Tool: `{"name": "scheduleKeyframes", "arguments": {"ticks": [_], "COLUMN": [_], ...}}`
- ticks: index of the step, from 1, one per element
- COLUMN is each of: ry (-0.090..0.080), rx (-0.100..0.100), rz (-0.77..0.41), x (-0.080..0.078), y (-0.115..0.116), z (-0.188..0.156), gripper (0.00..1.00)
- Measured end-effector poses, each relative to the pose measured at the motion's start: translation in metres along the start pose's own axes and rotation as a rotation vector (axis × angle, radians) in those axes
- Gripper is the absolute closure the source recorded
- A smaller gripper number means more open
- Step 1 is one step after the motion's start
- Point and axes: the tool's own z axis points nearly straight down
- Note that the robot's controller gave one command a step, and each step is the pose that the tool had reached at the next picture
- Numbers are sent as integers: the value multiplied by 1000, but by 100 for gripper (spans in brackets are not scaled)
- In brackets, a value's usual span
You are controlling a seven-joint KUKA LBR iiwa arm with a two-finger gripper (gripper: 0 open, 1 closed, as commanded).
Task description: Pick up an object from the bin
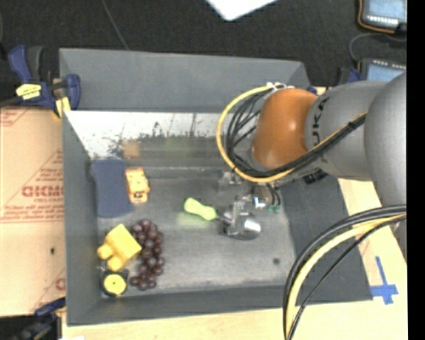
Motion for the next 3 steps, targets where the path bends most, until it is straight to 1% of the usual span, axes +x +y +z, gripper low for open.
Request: {"name": "scheduleKeyframes", "arguments": {"ticks": [1, 2, 3], "ry": [5, 5, 2], "rx": [-1, -1, 0], "rz": [-190, -190, -183], "x": [6, 6, 15], "y": [0, 0, 2], "z": [5, 5, -110], "gripper": [100, 100, 100]}}
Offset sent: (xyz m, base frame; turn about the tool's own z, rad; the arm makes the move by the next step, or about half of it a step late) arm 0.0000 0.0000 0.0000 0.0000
